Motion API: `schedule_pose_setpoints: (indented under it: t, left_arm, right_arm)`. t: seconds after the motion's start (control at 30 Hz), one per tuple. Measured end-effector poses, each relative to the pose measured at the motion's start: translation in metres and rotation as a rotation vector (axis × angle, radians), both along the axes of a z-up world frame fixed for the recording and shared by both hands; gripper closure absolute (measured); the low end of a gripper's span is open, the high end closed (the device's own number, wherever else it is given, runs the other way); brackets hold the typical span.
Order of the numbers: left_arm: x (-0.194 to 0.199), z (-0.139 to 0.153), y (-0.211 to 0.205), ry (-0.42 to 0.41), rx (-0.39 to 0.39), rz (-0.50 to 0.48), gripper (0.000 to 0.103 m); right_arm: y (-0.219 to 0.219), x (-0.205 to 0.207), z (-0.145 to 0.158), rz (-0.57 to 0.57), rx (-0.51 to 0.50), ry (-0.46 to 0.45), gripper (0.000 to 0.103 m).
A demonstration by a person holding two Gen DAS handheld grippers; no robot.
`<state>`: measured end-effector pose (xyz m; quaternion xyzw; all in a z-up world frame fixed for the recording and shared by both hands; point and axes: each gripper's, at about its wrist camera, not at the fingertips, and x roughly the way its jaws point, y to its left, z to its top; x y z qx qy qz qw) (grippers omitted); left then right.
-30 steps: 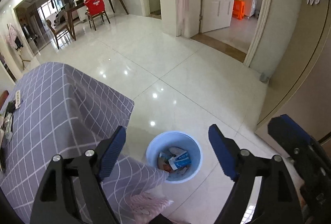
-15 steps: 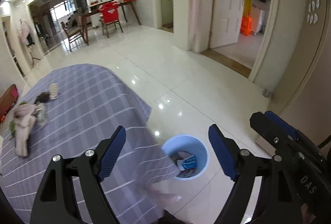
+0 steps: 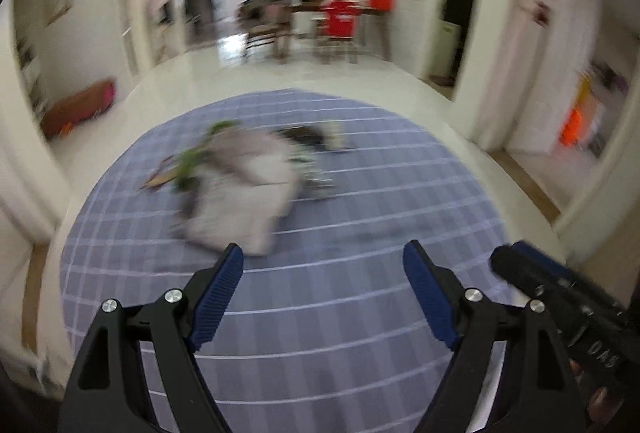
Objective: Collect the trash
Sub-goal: 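Move both open tools back over the table, then grasp the folded grey newspaper bundle with the right tool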
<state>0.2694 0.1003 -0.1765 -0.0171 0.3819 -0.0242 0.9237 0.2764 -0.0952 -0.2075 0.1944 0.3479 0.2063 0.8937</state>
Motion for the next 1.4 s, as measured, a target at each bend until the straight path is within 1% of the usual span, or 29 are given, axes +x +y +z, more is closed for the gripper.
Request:
schedule_pose_setpoints:
  t: [0.03, 0.1, 0.2, 0.23, 0.27, 0.37, 0.4, 0.47, 0.6, 0.67, 0.7, 0.77, 0.83, 0.87, 0.93, 0.97, 1.0, 1.03, 1.07, 1.13, 1.2, 1.27, 1.33, 1.4]
  left_arm:
    - [0.002, -0.002, 0.026, 0.004, -0.021, 0.045, 0.023]
    - [0.005, -0.005, 0.061, 0.007, -0.042, 0.112, 0.023]
    - [0.006, -0.011, 0.099, 0.017, -0.083, 0.167, 0.023]
    - [0.006, -0.014, 0.113, 0.02, -0.094, 0.187, 0.023]
    - [0.007, -0.016, 0.121, 0.025, -0.097, 0.201, 0.023]
    - [0.012, -0.023, 0.146, 0.036, -0.105, 0.221, 0.023]
    - [0.014, -0.024, 0.15, 0.039, -0.106, 0.225, 0.023]
    - [0.025, -0.027, 0.156, 0.042, -0.116, 0.228, 0.023]
    - [0.034, -0.029, 0.168, 0.039, -0.127, 0.229, 0.023]
    - [0.04, -0.032, 0.169, 0.039, -0.131, 0.222, 0.023]
    - [0.042, -0.032, 0.168, 0.043, -0.129, 0.221, 0.023]
    - [0.047, -0.035, 0.166, 0.048, -0.129, 0.215, 0.023]
    - [0.049, -0.037, 0.164, 0.053, -0.133, 0.211, 0.023]
    - [0.049, -0.037, 0.163, 0.055, -0.133, 0.209, 0.023]
    - [0.05, -0.038, 0.16, 0.057, -0.133, 0.203, 0.023]
    - [0.051, -0.038, 0.158, 0.057, -0.13, 0.198, 0.023]
    - [0.051, -0.037, 0.157, 0.056, -0.125, 0.192, 0.023]
    - [0.051, -0.036, 0.155, 0.052, -0.122, 0.187, 0.023]
    - [0.051, -0.036, 0.154, 0.05, -0.122, 0.182, 0.023]
    - [0.053, -0.035, 0.15, 0.044, -0.129, 0.171, 0.023]
    - [0.057, -0.034, 0.145, 0.046, -0.134, 0.167, 0.023]
    - [0.062, -0.034, 0.141, 0.044, -0.132, 0.159, 0.023]
    - [0.071, -0.035, 0.134, 0.038, -0.118, 0.152, 0.023]
    - [0.079, -0.036, 0.131, 0.036, -0.113, 0.14, 0.023]
  right_arm:
    - [0.016, 0.009, -0.003, 0.029, 0.013, 0.016, 0.051]
    - [0.053, 0.031, -0.01, 0.085, 0.032, 0.059, 0.049]
    - [0.092, 0.057, -0.024, 0.12, 0.055, 0.119, 0.048]
    - [0.101, 0.057, -0.032, 0.121, 0.059, 0.131, 0.048]
    - [0.112, 0.067, -0.038, 0.116, 0.059, 0.154, 0.047]
    - [0.129, 0.079, -0.046, 0.099, 0.061, 0.172, 0.046]
    - [0.136, 0.086, -0.048, 0.096, 0.057, 0.173, 0.045]
    - [0.14, 0.094, -0.052, 0.072, 0.051, 0.175, 0.041]
    - [0.145, 0.107, -0.058, 0.055, 0.073, 0.167, 0.04]
    - [0.148, 0.113, -0.058, 0.069, 0.071, 0.162, 0.04]
    - [0.15, 0.117, -0.058, 0.075, 0.059, 0.154, 0.042]
    - [0.154, 0.124, -0.062, 0.084, 0.034, 0.161, 0.064]
    - [0.156, 0.13, -0.065, 0.11, 0.085, 0.173, 0.079]
    - [0.156, 0.13, -0.066, 0.12, 0.098, 0.173, 0.079]
    - [0.153, 0.124, -0.057, 0.132, 0.111, 0.114, 0.089]
    - [0.152, 0.121, -0.052, 0.132, 0.111, 0.089, 0.091]
    - [0.149, 0.114, -0.041, 0.129, 0.111, 0.044, 0.096]
    - [0.147, 0.11, -0.031, 0.123, 0.093, -0.001, 0.098]
    - [0.145, 0.104, -0.018, 0.123, 0.057, -0.056, 0.098]
    - [0.142, 0.098, 0.0, 0.11, 0.001, -0.123, 0.099]
    - [0.139, 0.093, 0.013, 0.091, -0.079, -0.185, 0.099]
    - [0.138, 0.094, 0.016, 0.079, -0.127, -0.212, 0.099]
    - [0.134, 0.094, 0.014, 0.068, -0.15, -0.223, 0.099]
    - [0.129, 0.097, 0.009, 0.069, -0.151, -0.221, 0.099]
